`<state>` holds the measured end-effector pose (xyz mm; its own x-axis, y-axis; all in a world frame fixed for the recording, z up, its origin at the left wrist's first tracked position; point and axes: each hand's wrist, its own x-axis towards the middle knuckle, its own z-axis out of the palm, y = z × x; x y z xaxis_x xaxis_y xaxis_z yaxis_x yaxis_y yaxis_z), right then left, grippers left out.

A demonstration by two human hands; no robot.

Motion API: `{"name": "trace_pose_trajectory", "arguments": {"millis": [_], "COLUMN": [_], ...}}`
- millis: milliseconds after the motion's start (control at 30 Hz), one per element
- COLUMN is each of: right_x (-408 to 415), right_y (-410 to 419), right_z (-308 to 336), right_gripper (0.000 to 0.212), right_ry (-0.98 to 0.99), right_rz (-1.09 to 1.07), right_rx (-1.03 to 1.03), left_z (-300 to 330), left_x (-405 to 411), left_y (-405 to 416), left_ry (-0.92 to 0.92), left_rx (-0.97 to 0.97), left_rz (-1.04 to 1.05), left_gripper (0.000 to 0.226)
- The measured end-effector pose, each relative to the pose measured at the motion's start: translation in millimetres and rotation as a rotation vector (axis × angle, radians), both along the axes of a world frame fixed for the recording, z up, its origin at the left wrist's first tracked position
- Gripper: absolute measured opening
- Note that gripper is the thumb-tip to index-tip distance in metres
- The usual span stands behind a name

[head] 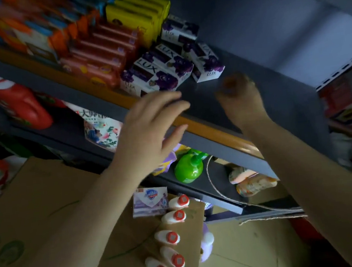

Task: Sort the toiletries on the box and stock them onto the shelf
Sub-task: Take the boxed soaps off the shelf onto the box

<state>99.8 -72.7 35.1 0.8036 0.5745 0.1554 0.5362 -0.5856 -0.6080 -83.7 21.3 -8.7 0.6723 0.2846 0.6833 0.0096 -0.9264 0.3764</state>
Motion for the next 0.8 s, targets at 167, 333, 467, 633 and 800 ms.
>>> {"name": "trace_pose_trajectory", "arguments": {"millis": [167,333,467,633,800], "right_x": [54,64,64,52,4], "right_y": [39,57,61,41,-19], "right_z": [-13,-10,-16,-17,7], "right_gripper": [0.020,0.055,0.067,0.076,0.079], "right_ry": [0.065,0.073,0.020,0.040,-0.032], "right_rz": [-0.043,0.053,0.192,-0.005,-0.121], "right_rx": [-0.020,-0.008,-0.103,-0.049,0.072], "left_z": [3,-8,-12,-16,5], "left_x": [22,24,24,23,9], "left_y": [39,42,41,39,28], "left_ry": [0.208,0.097,0.050,0.064,0.107], "left_rx": [0.217,0.220,0.167,0.115,-0.146], "left_rz": [0.130,0.121,0.144,0.139,0.121], "left_gripper": [0.051,0.038,0.038,0.038,0.047]}}
